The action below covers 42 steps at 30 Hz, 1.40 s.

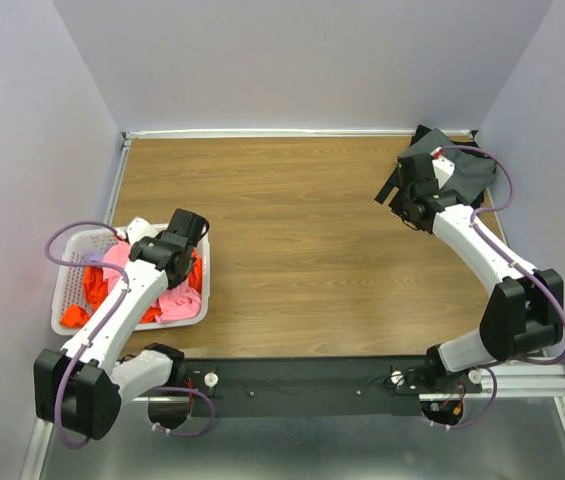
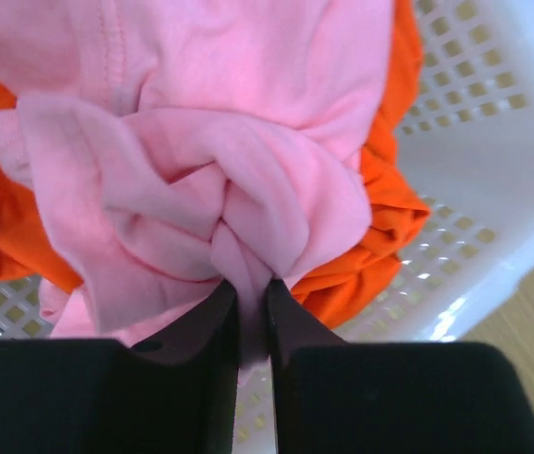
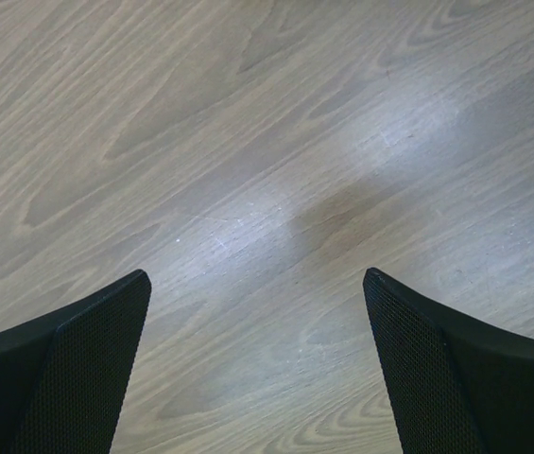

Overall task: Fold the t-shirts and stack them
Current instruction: Grab the tshirt from the pile, then move the tshirt to the center of the board

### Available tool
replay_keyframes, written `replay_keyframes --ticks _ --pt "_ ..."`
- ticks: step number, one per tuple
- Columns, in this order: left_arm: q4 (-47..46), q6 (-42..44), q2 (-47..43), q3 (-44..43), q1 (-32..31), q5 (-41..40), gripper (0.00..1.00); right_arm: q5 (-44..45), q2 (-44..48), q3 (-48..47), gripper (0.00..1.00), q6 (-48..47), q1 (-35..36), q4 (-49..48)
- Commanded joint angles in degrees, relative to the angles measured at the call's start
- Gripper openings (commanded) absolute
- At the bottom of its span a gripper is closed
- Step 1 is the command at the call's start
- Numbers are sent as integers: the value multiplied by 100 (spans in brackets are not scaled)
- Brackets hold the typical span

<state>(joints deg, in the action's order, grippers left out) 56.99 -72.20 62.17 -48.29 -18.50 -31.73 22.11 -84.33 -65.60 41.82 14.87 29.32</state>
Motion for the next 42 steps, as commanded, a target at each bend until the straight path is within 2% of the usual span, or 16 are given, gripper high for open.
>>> replay_keyframes --ticks 1,2,4,9,13,16,20,22,27,34,35,37,38,39,40,42 --pt "171 -92 -267 -435 -31 -422 6 -172 -92 -22 100 -104 -63 -146" --pt "250 4 -337 -601 -31 -492 0 -189 -118 -49 100 -122 -64 -155" --pt "277 197 -398 -812 -31 -580 0 -224 -162 -93 100 -122 -72 -164" --pt "-766 2133 -478 -1691 -31 -572 0 -233 -232 -242 100 -148 -64 -172" --pt "-3283 3857 -487 -2271 -31 664 0 -224 -233 -365 100 -175 -81 -164" --pt "-3887 4344 -58 -3166 -31 2044 0 -225 -198 -453 100 -183 -81 -164" --pt "-4475 4584 987 -4887 -231 4422 0 -146 -57 -506 100 -210 -90 -164" --pt "-5089 4427 1173 -5250 -408 5033 0 -67 22 -480 100 -236 -107 -164" --pt "-5856 3987 1148 -5384 -742 5176 0 48 294 -357 100 -262 -151 -155" --pt "-6200 3670 735 -4322 -778 5440 0 241 541 -199 100 -245 -178 -146" --pt "-6104 3670 665 -3894 -786 5431 4 276 558 -207 100 -227 -178 -137" --pt "-5894 3617 630 -3426 -787 5274 34 311 620 -172 100 -227 -187 -128" --pt "-5571 3617 690 -2989 -787 5134 69 329 690 -146 100 -236 -187 -120" --pt "-5332 3608 769 -2810 -795 5028 93 338 716 -111 100 -236 -187 -102" --pt "-4704 3565 988 -2661 -795 4879 98 347 743 -50 100 -245 -178 -59" --pt "-4102 3634 1270 -2387 -795 4571 98 347 813 39 100 -262 -187 3"
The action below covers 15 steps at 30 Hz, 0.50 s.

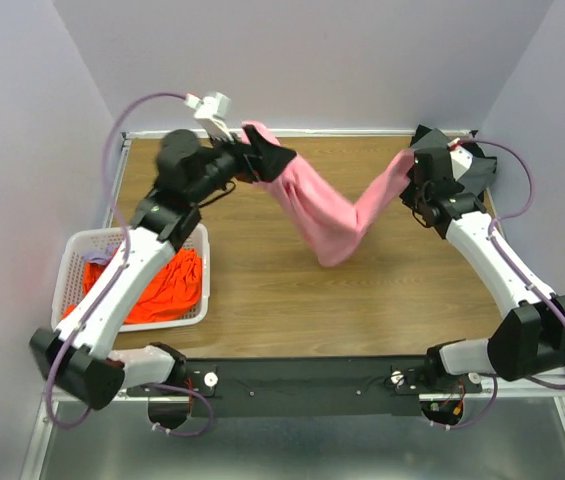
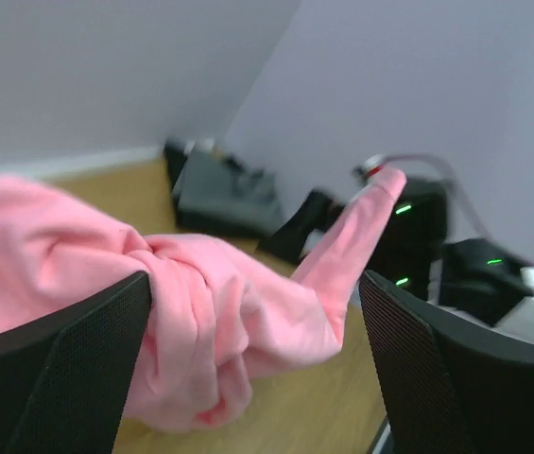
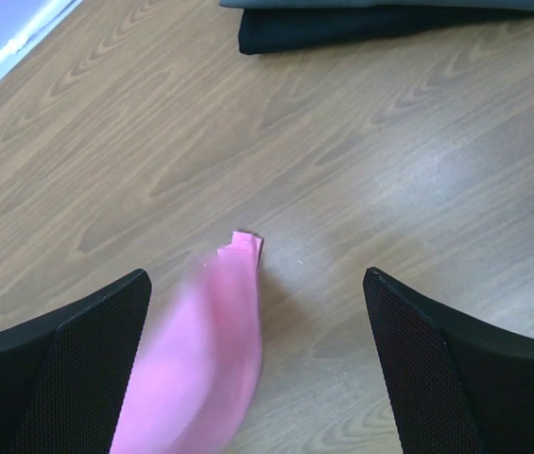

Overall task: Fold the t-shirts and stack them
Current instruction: Move the tshirt to the center of the board, then flatten the tshirt out

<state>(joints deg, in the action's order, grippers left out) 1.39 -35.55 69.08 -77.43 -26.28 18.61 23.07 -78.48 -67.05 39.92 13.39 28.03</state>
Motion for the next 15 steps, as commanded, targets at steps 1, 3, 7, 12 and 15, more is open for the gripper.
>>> replay_keyframes --ticks 1,3,7,12,15 --pt "1652 21 676 597 -61 -533 98 242 254 235 100 -55 -38 158" --pt "1891 127 756 824 -218 -927 98 268 324 376 100 -55 -38 246" --pt "1988 382 826 861 -404 -1315 98 312 403 587 100 -2 -47 369" --pt "2190 663 1590 238 -781 -1606 98 128 368 815 100 139 -38 414" --pt "2155 733 2196 -209 -1115 -1536 98 -188 210 921 100 183 -73 414"
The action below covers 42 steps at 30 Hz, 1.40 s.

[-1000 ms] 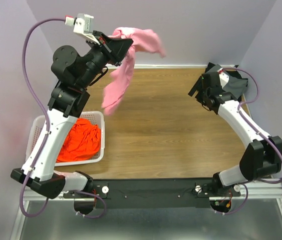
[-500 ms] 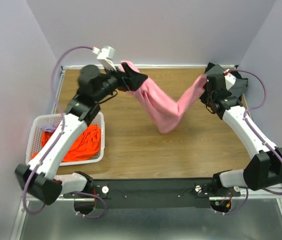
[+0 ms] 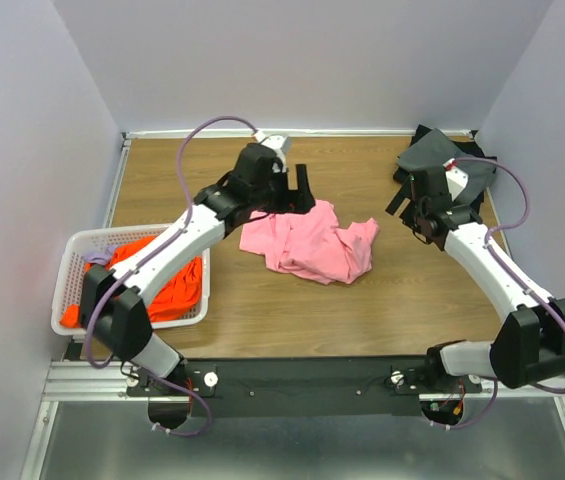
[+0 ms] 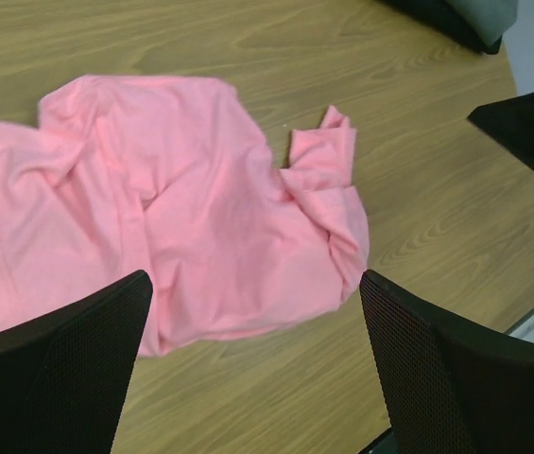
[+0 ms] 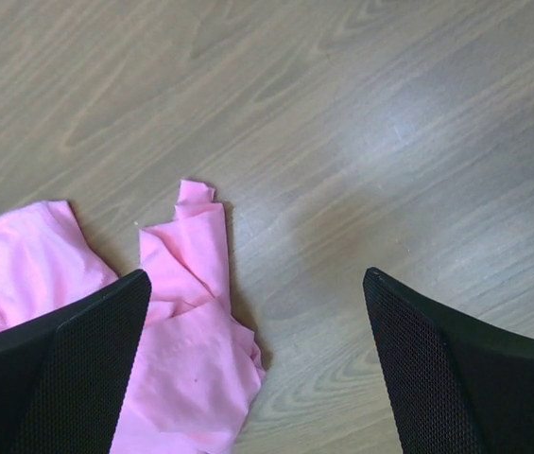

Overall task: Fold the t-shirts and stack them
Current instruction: Flatten the tshirt out

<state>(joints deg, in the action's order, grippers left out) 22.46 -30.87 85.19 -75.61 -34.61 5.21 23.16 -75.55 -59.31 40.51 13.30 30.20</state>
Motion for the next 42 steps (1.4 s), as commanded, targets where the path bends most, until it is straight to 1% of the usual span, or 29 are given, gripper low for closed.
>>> replay_keyframes --ticks 1,2,4,5,7,8,11,12,14,17,20,21,23,24,26,27,29,30,33,34,35,38,40,41,42 --pt "31 301 752 -523 -353 -153 98 -345 -109 217 100 141 -90 197" --pt "4 353 1119 -777 -501 -100 98 -434 -153 253 100 150 -108 189" --pt "4 406 1508 -1059 -608 -12 98 -654 -197 341 100 150 -143 197" --pt "30 424 1892 -1200 -669 41 97 -698 -215 376 100 141 -178 189" --pt "48 451 2264 -1622 -784 260 94 -830 -250 411 100 141 -222 188" --pt "109 451 2587 -1875 -828 365 93 -883 -267 429 100 132 -275 188" --pt "363 407 3168 -2272 -951 384 89 -1058 -355 447 99 115 -337 162" --pt "417 407 3284 -2491 -995 393 84 -1189 -425 447 99 115 -337 153" --pt "627 372 3582 -2668 -1030 375 81 -1339 -504 464 98 106 -328 66" --pt "926 380 3882 -2967 -1083 305 80 -1559 -689 491 97 97 -337 -84" --pt "989 415 3944 -2959 -1109 287 77 -1691 -865 447 96 36 -337 -189" --pt "989 424 3935 -2907 -1118 296 72 -1692 -917 412 96 18 -337 -216" --pt "901 433 3927 -2845 -1118 383 65 -1735 -1057 368 96 -43 -328 -277" --pt "857 424 3927 -2775 -1118 445 56 -1762 -1119 333 95 -61 -328 -303" --pt "708 407 3918 -2670 -1118 594 47 -1885 -1251 227 94 -61 -337 -400" --pt "655 363 3926 -2565 -1118 786 29 -1920 -1374 201 94 -61 -337 -444" --pt "585 310 3874 -2467 -1118 876 2 -2078 -1515 69 93 -79 -328 -585" --pt "593 301 3839 -2423 -1092 824 0 -2148 -1663 25 92 -87 -328 -611" --pt "593 319 3506 -2257 -961 473 0 -2280 -1936 -159 89 -96 -337 -760" --pt "567 310 3409 -2186 -908 446 0 -2281 -2007 -195 88 -105 -328 -787" --pt "506 293 3234 -2125 -846 454 0 -2489 -2095 -239 87 -140 -337 -831" --pt "383 248 2978 -1844 -653 594 0 -2641 -2402 -388 81 -149 -337 -892" --pt "373 248 2899 -1703 -600 621 0 -2833 -2543 -450 75 -158 -328 -910" --pt "365 240 2837 -1633 -582 595 0 -2939 -2666 -485 70 -175 -337 -910" --pt "373 248 2811 -1588 -573 595 0 -3062 -2710 -503 67 -184 -328 -919"
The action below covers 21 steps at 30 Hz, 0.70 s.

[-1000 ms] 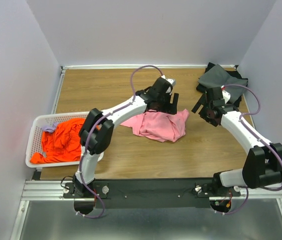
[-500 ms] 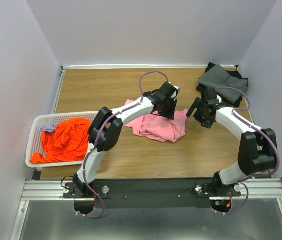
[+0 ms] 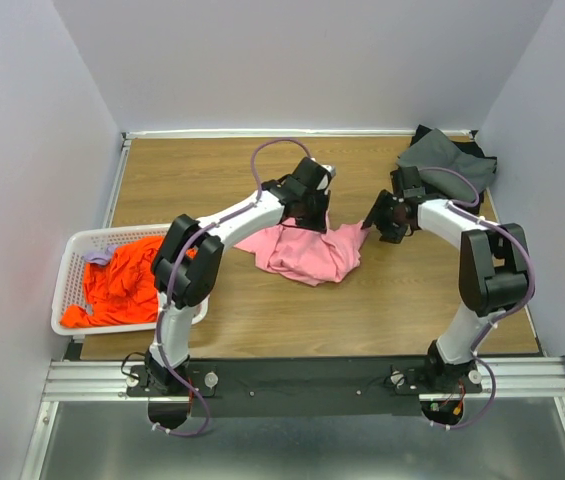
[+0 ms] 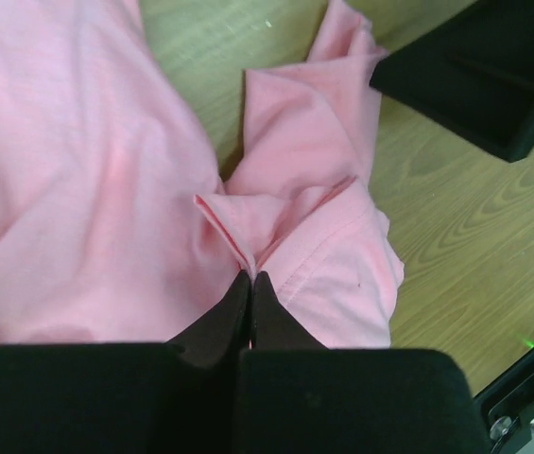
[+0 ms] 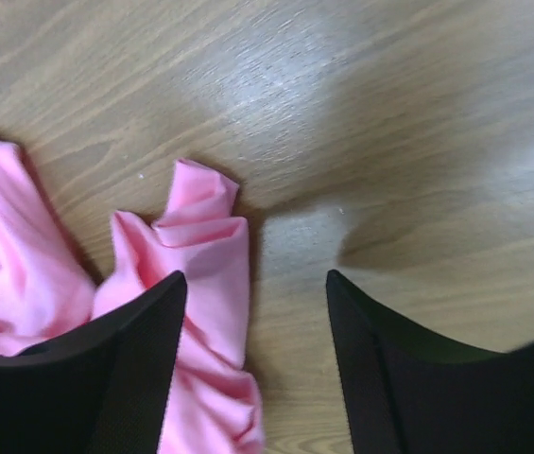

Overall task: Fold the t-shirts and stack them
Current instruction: Flatten the tshirt out

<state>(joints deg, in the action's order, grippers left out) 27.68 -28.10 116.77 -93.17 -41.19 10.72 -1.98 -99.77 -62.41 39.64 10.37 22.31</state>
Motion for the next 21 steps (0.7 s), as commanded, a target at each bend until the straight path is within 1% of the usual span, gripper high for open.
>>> replay_keyframes --ticks 1,3,8,13,16,19,20,21 --pt "-158 -29 -365 202 93 27 0 -732 -298 -192 65 -97 -18 -139" --pt "-210 -38 -409 272 111 27 0 -821 -263 -192 64 -114 26 -147" --pt "-263 -73 -427 308 111 97 0 -866 -139 -96 63 -123 70 -174" --pt "-281 -82 -506 378 120 71 0 -909 -481 -306 63 -158 97 -270" --pt "-342 -117 -559 466 111 97 0 -997 -780 -543 61 -184 167 -297" --pt "-421 -170 -611 554 111 123 0 -1120 -956 -719 53 -211 255 -306" --pt "-491 -178 -629 597 111 167 0 -1225 -1061 -746 45 -211 264 -306" --pt "-509 -179 -638 615 120 176 0 -1270 -1115 -763 40 -211 272 -306"
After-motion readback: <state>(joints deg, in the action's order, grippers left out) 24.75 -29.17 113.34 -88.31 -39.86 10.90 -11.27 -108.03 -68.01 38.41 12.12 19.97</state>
